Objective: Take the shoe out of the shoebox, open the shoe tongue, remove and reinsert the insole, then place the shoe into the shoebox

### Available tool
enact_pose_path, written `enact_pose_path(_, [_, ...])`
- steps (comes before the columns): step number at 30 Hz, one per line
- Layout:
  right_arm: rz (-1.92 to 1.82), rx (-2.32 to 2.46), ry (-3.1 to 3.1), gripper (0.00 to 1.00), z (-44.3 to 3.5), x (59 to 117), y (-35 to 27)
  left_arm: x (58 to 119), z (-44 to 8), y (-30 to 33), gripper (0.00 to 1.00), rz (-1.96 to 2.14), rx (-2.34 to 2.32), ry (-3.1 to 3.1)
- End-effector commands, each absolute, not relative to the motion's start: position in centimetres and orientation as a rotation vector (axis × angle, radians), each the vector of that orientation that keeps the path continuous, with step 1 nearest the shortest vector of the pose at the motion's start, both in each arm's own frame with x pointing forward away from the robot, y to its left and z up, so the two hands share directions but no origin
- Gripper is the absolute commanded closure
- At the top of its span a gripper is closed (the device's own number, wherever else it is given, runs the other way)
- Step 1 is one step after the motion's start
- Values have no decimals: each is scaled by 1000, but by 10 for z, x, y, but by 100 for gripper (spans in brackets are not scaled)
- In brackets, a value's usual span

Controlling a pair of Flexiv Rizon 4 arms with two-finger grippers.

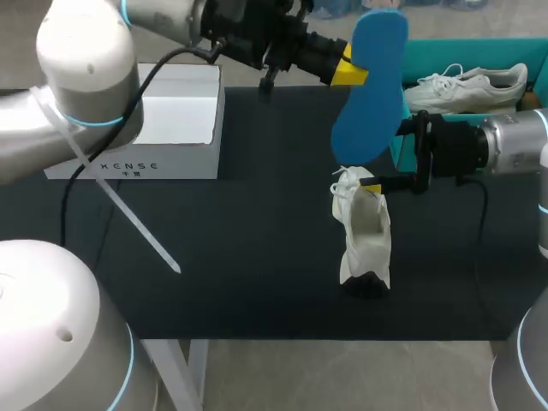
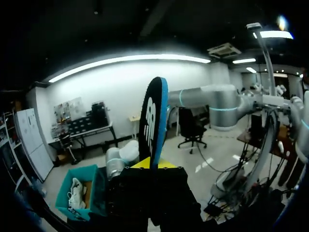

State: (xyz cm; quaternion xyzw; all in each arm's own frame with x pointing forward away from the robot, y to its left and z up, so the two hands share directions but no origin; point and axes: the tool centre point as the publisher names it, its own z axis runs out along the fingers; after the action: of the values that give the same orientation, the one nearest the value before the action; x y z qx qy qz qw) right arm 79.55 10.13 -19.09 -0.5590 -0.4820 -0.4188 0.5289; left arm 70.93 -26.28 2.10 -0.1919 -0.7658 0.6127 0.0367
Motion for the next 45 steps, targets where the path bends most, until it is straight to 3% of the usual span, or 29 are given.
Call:
enact_pose_path(1, [-1002,-1337,-1150,0,-191,795,102,695,23,-254,100,1977,-567,-2665])
enact_pose_path(16, [-1002,-1337,-1150,0,-191,795,102,695,23,-254,100,1977,-567,-2665])
enact_pose_path(21, [-1002,-1337,-1150,0,-191,795,102,693,39,-262,100,1952,-1163,-2721])
enact_pose_path(29, [-1002,-1337,-1150,0,-191,795,102,680,3,-271,100,1851,-1455,-2714])
enact_pose_path(45, [-1002,-1337,-1150,0,-191,795,102,652,-71,-263,100,1982,-1309,-2631])
